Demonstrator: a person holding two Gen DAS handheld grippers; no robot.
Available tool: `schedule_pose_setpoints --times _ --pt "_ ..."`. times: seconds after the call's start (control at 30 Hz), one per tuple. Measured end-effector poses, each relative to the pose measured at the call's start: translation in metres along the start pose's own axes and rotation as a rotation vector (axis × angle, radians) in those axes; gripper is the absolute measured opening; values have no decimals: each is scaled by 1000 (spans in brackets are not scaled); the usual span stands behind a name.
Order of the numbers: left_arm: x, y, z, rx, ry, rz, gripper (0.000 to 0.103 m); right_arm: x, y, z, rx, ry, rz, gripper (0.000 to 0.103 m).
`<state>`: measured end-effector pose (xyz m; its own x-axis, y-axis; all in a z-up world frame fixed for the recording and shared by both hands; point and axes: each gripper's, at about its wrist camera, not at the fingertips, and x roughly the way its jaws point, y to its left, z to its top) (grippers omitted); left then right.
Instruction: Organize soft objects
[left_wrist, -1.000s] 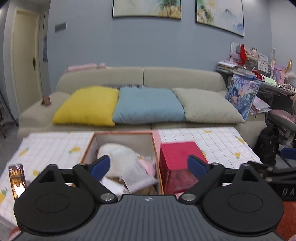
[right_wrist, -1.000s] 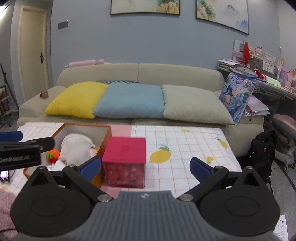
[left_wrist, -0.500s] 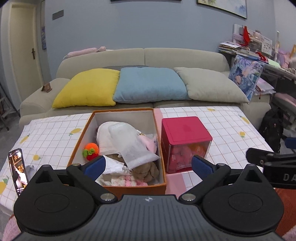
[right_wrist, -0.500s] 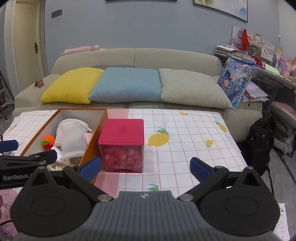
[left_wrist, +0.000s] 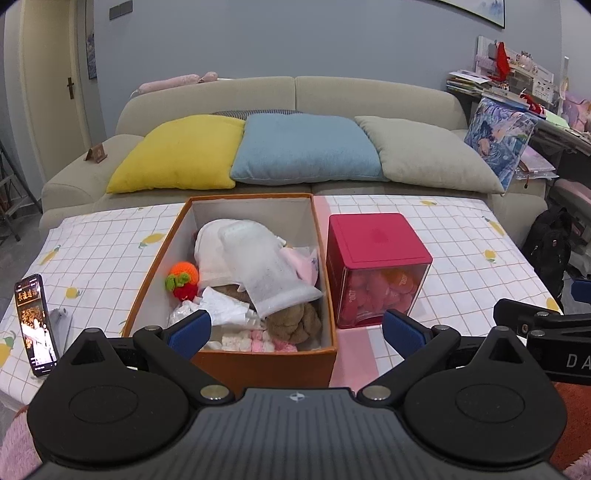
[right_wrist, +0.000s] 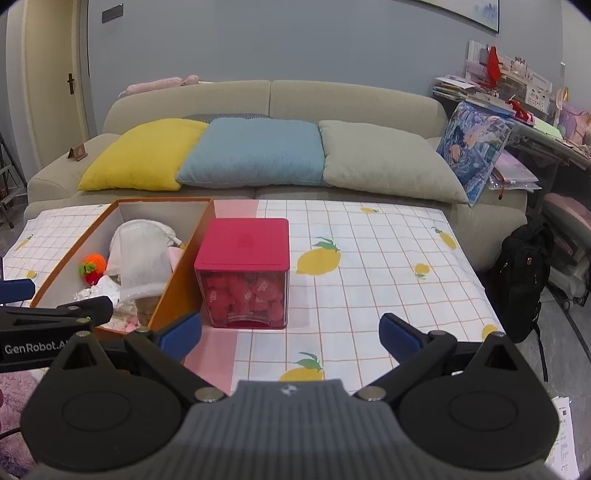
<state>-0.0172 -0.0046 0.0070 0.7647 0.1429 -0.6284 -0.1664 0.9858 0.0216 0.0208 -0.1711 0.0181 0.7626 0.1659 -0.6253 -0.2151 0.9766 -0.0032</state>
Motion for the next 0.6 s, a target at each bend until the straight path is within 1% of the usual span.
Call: schedule_pose_setpoints --times 0.6 --pt "1 2 0 -8 5 4 103 6 -4 -1 18 21 -12 100"
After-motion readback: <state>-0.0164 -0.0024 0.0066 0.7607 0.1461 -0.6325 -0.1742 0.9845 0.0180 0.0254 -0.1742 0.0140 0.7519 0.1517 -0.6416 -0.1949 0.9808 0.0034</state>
